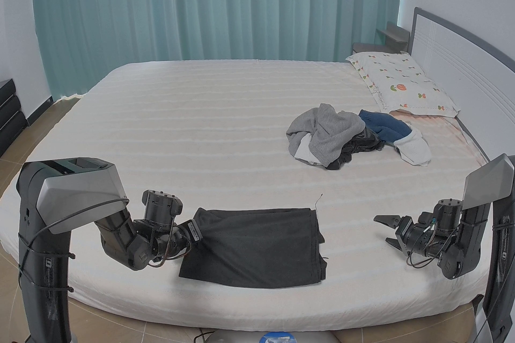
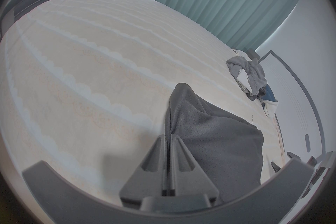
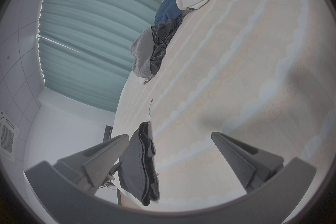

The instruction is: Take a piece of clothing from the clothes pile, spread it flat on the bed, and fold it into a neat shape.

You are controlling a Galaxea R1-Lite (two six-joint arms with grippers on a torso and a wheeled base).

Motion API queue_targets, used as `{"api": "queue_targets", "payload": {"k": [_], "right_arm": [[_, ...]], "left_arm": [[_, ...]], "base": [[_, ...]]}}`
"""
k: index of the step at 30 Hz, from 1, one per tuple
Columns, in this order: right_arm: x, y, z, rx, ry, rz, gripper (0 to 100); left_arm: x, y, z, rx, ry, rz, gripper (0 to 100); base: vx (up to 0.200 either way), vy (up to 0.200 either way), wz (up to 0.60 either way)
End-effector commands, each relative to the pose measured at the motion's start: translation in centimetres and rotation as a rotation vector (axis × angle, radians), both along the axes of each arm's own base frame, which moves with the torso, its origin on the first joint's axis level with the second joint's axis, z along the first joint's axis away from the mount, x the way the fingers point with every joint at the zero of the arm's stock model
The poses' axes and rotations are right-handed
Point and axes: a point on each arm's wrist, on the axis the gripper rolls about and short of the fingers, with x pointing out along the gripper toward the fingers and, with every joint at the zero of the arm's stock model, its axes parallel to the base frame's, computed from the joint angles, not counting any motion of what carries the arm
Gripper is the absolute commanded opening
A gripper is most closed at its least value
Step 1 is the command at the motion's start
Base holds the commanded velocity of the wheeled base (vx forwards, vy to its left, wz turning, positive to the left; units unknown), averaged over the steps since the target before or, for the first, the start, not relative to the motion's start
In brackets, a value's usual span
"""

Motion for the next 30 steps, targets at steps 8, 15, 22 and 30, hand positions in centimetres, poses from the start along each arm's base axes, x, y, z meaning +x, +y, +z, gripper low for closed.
{"api": "queue_targets", "payload": {"k": [8, 15, 22, 30], "right_arm": [[-0.1, 0.9, 0.1, -0.010, -0.005, 0.012, 100], [-0.4, 4.3, 0.4, -0.069, -0.018, 0.012, 100], [-0.4, 5.3, 0.5, -0.087, -0.031, 0.011, 100], [-0.6, 7.1, 1.0, -0.105, -0.055, 0.034, 100]], "left_arm": [[-0.1, 0.2, -0.1, -0.013, 0.011, 0.022, 0], [-0.2, 0.3, -0.2, -0.031, 0.020, 0.046, 0], [-0.4, 0.3, -0.2, -0.061, 0.033, 0.077, 0], [-0.5, 0.3, 0.2, -0.060, 0.024, 0.110, 0]], "base": [[0.000, 0.125, 0.00], [0.000, 0.200, 0.00], [0.000, 0.200, 0.00], [0.000, 0.200, 0.00]]}}
